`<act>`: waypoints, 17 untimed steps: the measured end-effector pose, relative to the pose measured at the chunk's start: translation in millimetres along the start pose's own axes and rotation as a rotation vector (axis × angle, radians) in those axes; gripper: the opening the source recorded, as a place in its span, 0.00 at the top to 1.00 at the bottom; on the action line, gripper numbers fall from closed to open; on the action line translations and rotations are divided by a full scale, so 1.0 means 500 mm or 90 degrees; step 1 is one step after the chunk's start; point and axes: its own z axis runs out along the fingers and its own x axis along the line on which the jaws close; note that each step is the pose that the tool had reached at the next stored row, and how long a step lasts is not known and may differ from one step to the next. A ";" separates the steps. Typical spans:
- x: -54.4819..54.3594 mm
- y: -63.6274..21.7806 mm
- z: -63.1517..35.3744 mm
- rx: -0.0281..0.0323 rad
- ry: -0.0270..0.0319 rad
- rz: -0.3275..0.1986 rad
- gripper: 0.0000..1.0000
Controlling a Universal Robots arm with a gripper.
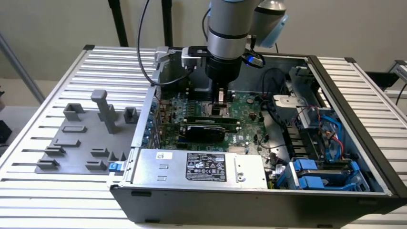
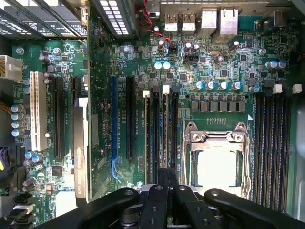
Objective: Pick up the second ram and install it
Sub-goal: 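Press down the second ram until it locks into place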
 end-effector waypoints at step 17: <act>-0.002 0.003 0.040 -0.0003 0.0010 0.000 0.89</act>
